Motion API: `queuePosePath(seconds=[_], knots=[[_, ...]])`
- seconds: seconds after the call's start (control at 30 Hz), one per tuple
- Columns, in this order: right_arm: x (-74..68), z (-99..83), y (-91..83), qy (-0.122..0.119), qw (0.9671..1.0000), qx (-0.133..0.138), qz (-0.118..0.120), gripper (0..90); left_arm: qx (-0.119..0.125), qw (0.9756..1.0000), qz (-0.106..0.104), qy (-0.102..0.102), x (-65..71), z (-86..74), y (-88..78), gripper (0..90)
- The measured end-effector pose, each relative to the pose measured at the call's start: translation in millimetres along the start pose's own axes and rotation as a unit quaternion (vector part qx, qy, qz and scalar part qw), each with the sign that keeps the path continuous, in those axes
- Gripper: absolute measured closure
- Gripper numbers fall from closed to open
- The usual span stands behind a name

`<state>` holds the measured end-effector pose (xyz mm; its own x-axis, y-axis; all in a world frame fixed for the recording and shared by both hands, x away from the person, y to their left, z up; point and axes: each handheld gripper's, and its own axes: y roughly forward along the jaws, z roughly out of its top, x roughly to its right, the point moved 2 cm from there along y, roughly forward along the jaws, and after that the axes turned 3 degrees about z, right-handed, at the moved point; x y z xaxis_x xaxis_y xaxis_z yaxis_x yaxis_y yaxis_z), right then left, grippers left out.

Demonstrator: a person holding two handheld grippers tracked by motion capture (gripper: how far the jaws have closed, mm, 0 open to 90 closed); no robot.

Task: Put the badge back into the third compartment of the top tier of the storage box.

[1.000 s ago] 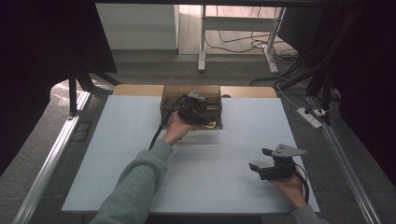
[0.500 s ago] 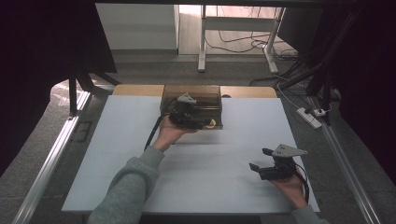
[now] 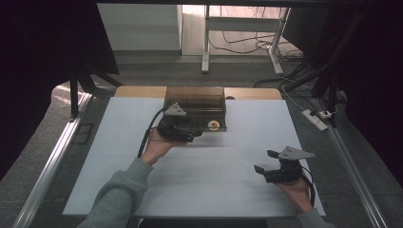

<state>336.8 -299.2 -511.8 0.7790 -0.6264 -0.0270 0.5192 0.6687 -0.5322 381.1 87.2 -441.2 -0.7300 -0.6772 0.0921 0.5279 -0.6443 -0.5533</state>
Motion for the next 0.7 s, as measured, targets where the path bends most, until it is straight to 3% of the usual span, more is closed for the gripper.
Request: queuePosePath(seconds=[0.43,0.7], knots=[[-1.2,-3.6,-7.5,0.003,0.9999,-0.002,-0.014,14.8,0.002,0.9995,0.032,0.007,5.4,-51.9,-50.1,27.4],[-1.7,-4.0,-9.0,-0.003,0.9999,-0.001,-0.011,14.8,0.002,0.9989,0.046,-0.01,2.1,-89.1,-74.7,27.1]])
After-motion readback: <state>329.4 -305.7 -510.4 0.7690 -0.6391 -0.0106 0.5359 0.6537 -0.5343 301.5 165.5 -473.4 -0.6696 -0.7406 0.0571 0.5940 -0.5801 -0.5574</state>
